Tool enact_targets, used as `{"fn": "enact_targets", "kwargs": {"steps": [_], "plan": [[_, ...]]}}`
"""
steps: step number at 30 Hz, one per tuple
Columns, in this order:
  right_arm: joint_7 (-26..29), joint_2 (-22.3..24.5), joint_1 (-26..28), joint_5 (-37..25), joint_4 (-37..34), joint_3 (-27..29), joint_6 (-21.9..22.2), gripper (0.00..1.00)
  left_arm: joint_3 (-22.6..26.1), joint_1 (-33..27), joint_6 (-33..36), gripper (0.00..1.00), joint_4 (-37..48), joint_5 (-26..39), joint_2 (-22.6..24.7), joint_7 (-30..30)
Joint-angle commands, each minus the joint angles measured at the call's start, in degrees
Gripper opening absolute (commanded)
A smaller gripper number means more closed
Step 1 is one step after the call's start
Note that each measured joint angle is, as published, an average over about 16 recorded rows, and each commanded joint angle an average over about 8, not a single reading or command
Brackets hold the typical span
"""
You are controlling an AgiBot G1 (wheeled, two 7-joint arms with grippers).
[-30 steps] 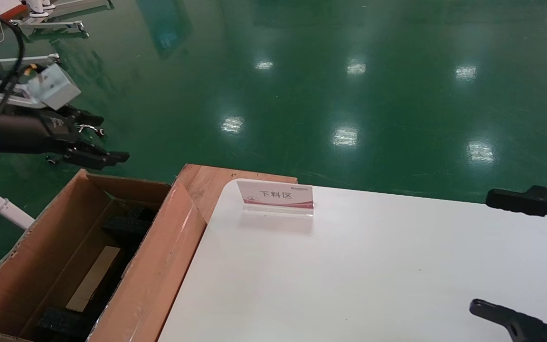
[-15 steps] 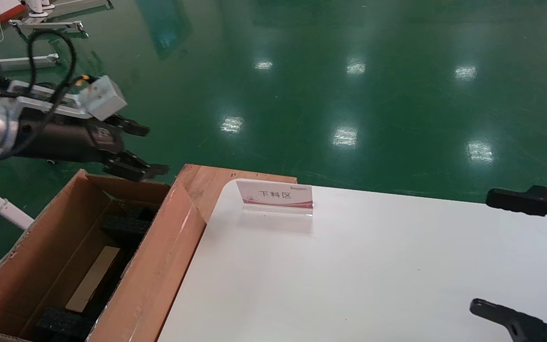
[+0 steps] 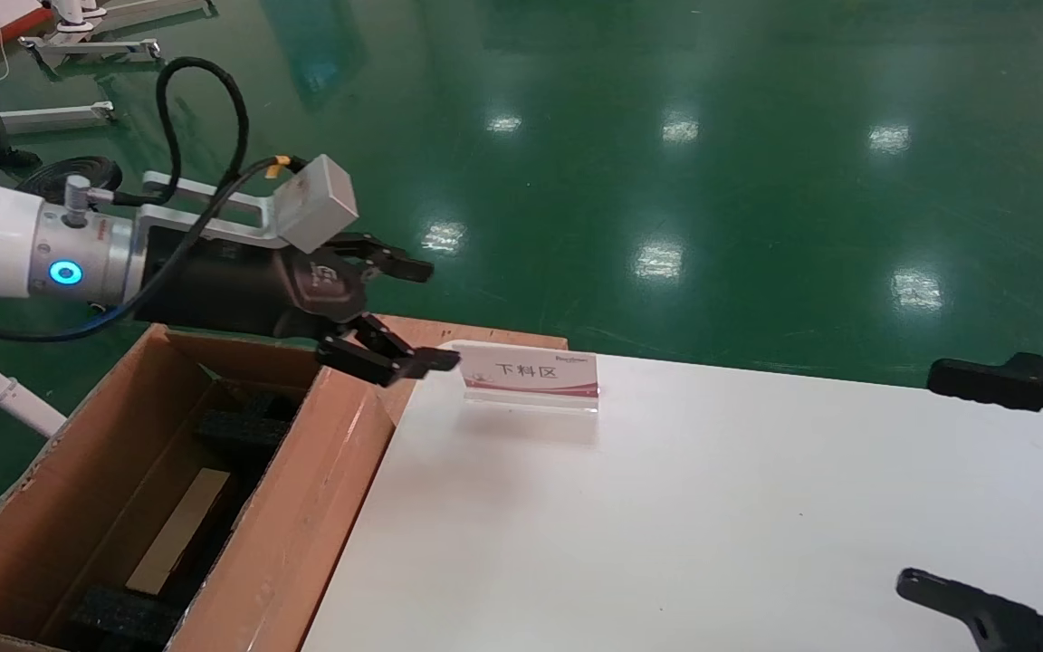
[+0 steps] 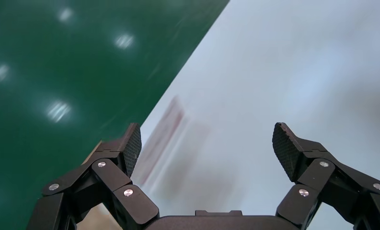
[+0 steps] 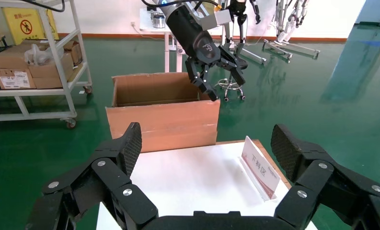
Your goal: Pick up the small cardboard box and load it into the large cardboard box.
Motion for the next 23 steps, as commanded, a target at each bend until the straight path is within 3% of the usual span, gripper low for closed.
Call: {"fn": "enact_targets", "kwargs": {"steps": [1,20,23], "plan": [[0.0,0.0,0.0,0.0,0.0,0.0,0.0,1.0,-3.2,2.5,0.9,1.0,-0.8,-0.5,0.5,0.3],[0.3,-0.2,-0.1,-0.3,0.1,0.5,-0.2,1.0,-33.8,26.3,9.1,1.0,-8.5,-5.3,5.4,2.9],[0.3,-0.2,-0.1,-0.3,0.1,0.5,-0.2,1.0,-36.2,28.2,9.8,1.0,-9.1,-5.7,5.8,3.1]]}}
